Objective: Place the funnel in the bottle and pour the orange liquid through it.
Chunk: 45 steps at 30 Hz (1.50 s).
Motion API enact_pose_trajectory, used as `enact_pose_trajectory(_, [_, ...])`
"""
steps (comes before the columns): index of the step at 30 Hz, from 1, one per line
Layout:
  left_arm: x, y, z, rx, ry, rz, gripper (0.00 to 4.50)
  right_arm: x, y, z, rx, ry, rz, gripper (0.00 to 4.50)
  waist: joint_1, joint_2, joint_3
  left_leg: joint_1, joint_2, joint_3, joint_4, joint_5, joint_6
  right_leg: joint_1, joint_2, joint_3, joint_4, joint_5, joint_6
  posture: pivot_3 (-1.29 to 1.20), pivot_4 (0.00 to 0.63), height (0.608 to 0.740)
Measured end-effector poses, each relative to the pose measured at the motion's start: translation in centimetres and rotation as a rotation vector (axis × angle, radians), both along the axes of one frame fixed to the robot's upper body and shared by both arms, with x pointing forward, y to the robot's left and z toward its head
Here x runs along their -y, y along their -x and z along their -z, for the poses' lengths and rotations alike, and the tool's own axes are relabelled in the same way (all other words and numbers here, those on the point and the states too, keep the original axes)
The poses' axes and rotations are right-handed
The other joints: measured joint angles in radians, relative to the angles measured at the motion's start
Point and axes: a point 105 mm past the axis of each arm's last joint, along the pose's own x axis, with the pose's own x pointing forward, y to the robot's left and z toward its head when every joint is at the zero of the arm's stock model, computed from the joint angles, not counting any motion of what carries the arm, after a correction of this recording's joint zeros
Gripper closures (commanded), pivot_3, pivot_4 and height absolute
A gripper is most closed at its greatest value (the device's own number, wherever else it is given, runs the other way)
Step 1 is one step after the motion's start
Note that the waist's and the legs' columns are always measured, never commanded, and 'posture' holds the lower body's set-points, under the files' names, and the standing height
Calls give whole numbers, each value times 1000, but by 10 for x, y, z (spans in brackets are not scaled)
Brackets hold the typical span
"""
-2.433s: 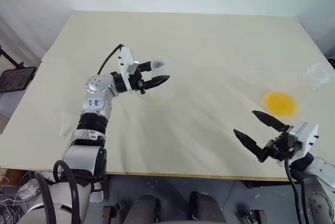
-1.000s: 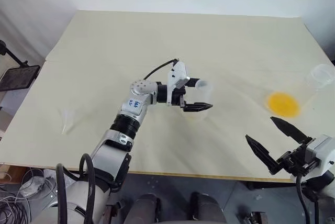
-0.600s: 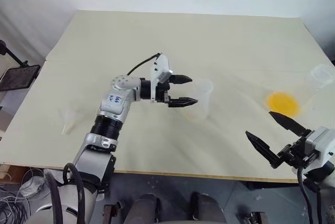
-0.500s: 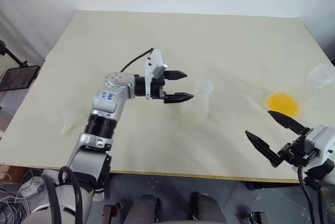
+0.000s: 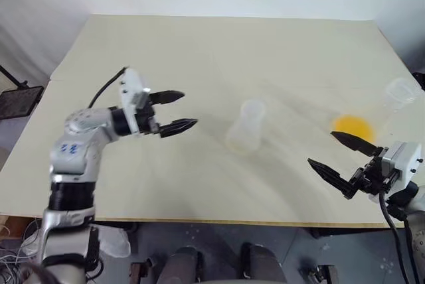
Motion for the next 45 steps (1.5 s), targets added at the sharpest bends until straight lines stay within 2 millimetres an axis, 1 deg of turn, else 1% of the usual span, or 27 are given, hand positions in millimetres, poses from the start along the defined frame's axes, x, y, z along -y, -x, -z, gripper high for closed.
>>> enact_pose_trajectory(3, [-33,15,12,3,22,-106,41,-4,-4,1,-17,2,-44,0,-1,0,0,1,0,0,0,0,0,0,0,3,0,0,0,0,150,740])
enact_pose_trajectory(6, [-71,32,26,-6,76,-246,41,-5,-8,3,-34,-1,-69,0,-1,0,0,1,1,0,0,-1,-1,0,0,6,-1,0,-1,0,150,740])
enact_pose_trajectory(8, [-97,49,36,-21,88,-332,41,-7,-10,3,-40,-5,-82,0,-2,0,0,1,1,0,0,-1,-1,0,-1,6,-1,0,-1,0,150,740])
enact_pose_trajectory(10, [-119,65,48,-57,62,-411,41,-8,-11,4,-48,-6,-95,0,1,0,0,1,1,-1,0,-1,-2,1,-1,6,-1,-1,-1,0,150,740])
enact_pose_trajectory(12, [-135,77,50,-63,58,-474,41,-8,-12,5,-53,-8,-103,0,6,0,0,1,0,-2,0,-1,-2,2,-2,6,-2,-1,-1,0,150,740])
enact_pose_trajectory(15, [-152,90,50,-63,53,-543,41,-9,-13,5,-54,-9,-114,0,5,0,0,1,0,-2,0,-1,-2,2,-3,7,-2,-1,-1,0,150,740])
enact_pose_trajectory(19, [-185,110,56,-78,48,-692,41,-9,-13,6,-61,-10,-123,0,-2,0,0,1,2,-2,-1,-3,-4,0,-2,6,-2,-2,-3,0,150,740])
enact_pose_trajectory(20, [-189,112,56,-76,51,-715,41,-9,-13,6,-61,-10,-126,0,-2,0,0,1,3,-2,-1,-3,-4,0,-2,6,-1,-2,-4,0,150,740])
enact_pose_trajectory(24, [-197,110,55,-59,49,-765,41,-13,-7,7,-67,-13,-168,0,4,0,0,1,2,-2,-1,-3,-4,0,-2,6,-1,-2,-4,0,150,740])
enact_pose_trajectory(28, [-210,105,53,-56,34,-822,41,-21,4,7,-73,-19,-240,0,0,0,0,1,3,-1,-1,-3,-3,0,-2,6,-1,-2,-4,0,150,740])
enact_pose_trajectory(34, [-218,92,56,-58,21,-838,41,-36,22,0,-68,-4,-368,0,0,0,0,1,3,-1,-1,-3,-4,0,-2,6,-1,-2,-4,0,150,740])
enact_pose_trajectory(37, [-219,85,59,-77,-4,-824,41,-42,29,-4,-57,13,-428,0,1,0,0,1,3,-1,-1,-4,-4,0,-2,6,-1,-2,-4,0,150,740])
enact_pose_trajectory(42, [-220,74,60,-93,-38,-802,41,-49,35,-6,-53,25,-484,0,0,0,0,1,3,-1,-1,-4,-4,0,-2,6,-1,-2,-4,0,150,740])
enact_pose_trajectory(45, [-225,73,60,-107,-72,-803,41,-50,36,-7,-56,16,-496,0,-1,0,0,1,3,-1,-2,-4,-4,0,-2,6,-1,-2,-4,0,150,740])
